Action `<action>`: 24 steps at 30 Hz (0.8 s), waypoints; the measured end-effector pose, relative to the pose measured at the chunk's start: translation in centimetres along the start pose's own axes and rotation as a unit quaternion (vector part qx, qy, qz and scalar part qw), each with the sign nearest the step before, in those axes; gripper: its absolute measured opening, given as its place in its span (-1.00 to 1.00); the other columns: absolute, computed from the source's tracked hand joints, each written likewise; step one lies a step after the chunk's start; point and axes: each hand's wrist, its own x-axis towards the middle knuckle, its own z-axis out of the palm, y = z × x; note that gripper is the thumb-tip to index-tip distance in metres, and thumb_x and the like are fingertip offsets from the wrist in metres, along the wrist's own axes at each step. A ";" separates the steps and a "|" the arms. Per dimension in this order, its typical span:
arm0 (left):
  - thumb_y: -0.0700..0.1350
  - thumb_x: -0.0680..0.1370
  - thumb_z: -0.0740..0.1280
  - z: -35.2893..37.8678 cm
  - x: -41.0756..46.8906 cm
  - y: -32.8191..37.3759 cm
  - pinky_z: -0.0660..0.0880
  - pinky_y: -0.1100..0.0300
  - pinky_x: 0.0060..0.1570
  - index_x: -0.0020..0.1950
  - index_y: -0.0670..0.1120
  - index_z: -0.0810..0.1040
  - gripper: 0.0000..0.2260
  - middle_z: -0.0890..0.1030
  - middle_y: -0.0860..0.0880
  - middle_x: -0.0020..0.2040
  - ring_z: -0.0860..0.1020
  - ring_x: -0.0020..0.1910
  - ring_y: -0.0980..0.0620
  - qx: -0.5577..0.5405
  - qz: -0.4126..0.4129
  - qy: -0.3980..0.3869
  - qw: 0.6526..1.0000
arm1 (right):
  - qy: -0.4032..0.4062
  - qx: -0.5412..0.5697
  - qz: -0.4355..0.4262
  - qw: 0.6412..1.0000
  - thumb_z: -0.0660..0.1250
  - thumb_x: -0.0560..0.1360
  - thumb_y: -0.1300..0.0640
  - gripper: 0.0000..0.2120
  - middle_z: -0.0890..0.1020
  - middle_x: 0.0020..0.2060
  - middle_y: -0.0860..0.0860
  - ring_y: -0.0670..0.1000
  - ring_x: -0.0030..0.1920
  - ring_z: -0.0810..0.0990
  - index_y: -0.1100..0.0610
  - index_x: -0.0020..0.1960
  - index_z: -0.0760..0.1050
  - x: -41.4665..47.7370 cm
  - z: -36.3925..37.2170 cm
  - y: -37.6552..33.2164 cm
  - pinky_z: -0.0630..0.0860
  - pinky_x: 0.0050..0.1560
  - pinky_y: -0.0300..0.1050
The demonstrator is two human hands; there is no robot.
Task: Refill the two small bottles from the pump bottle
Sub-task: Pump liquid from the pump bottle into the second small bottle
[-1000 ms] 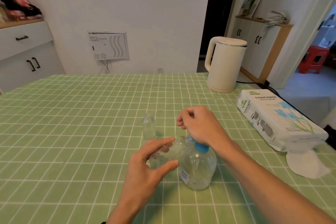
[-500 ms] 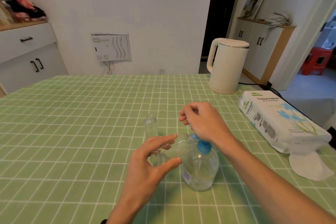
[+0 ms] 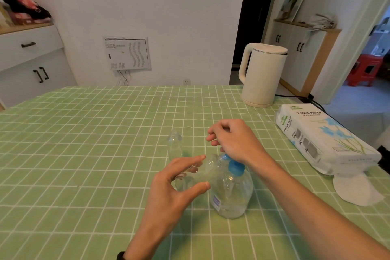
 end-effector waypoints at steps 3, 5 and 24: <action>-0.03 0.33 0.68 -0.1 0.2 0.2 0.58 0.16 0.19 0.24 0.27 0.71 -0.49 0.75 0.14 0.10 0.70 0.13 0.03 -0.001 0.009 -0.004 1.000 | -0.004 0.002 -0.015 1.000 0.23 0.69 0.04 -0.72 0.76 -0.15 -0.12 0.02 -0.08 0.76 0.05 -0.01 0.69 0.1 -0.2 -0.4 0.69 0.10 0.13; 0.08 0.32 0.61 -0.1 0.2 0.4 0.56 0.27 0.17 0.25 0.28 0.70 -0.51 0.74 0.14 0.11 0.70 0.13 0.04 -0.015 0.013 -0.005 1.000 | -0.006 0.011 -0.012 1.000 0.23 0.69 0.04 -0.73 0.77 -0.14 -0.11 0.00 -0.07 0.76 0.05 -0.01 0.69 0.1 -0.3 -0.3 0.69 0.12 0.12; 0.06 0.31 0.62 0.1 0.1 0.3 0.54 0.33 0.15 0.23 0.29 0.71 -0.52 0.75 0.13 0.10 0.70 0.11 0.05 -0.039 0.006 -0.003 0.999 | 0.021 -0.024 -0.017 0.999 0.26 0.66 0.06 -0.70 0.78 -0.20 -0.03 0.07 -0.12 0.75 0.19 -0.05 0.69 -0.1 -0.2 -0.4 0.67 0.09 0.19</action>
